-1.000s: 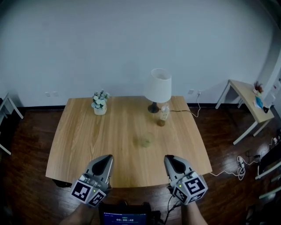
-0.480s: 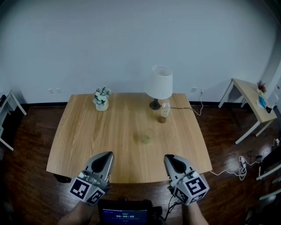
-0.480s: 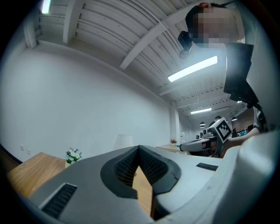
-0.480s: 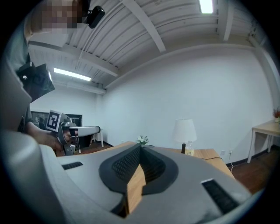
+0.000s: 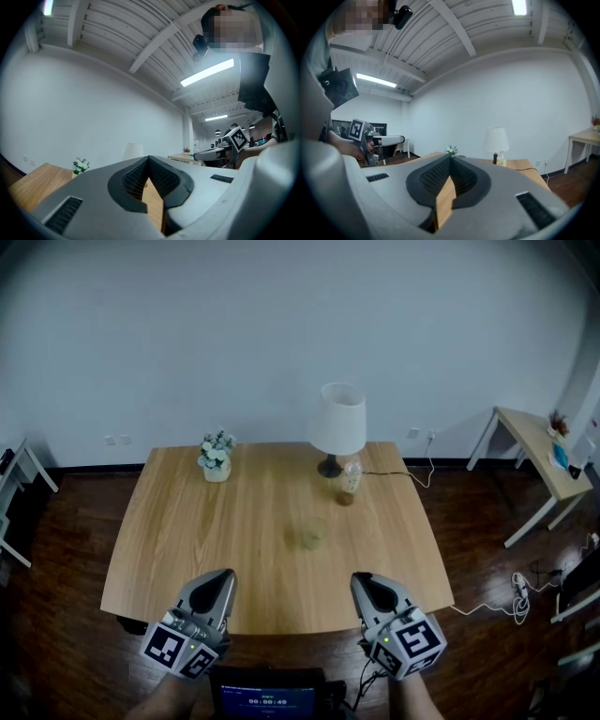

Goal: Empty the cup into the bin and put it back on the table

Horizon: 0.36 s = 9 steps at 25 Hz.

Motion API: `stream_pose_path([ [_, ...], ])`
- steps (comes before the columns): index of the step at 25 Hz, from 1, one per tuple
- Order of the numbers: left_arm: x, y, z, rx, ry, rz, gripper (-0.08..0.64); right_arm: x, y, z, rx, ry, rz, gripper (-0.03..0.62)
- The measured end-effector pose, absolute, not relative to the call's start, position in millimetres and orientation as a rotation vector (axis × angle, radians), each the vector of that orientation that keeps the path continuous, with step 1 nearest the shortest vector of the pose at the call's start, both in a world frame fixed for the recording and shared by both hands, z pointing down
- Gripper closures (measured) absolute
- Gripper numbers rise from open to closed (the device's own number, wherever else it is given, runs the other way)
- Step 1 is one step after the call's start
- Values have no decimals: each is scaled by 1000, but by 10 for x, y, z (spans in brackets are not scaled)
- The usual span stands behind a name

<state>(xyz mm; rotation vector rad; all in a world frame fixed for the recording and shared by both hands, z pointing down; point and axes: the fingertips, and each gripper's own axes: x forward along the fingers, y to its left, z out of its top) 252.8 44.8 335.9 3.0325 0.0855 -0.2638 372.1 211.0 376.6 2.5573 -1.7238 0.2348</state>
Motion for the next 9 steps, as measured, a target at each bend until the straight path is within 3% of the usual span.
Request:
stream_pose_path([
  [9,2545,473,3309,3042,136,-274,569,3736,2070,3748,2554,-1721,222,591],
])
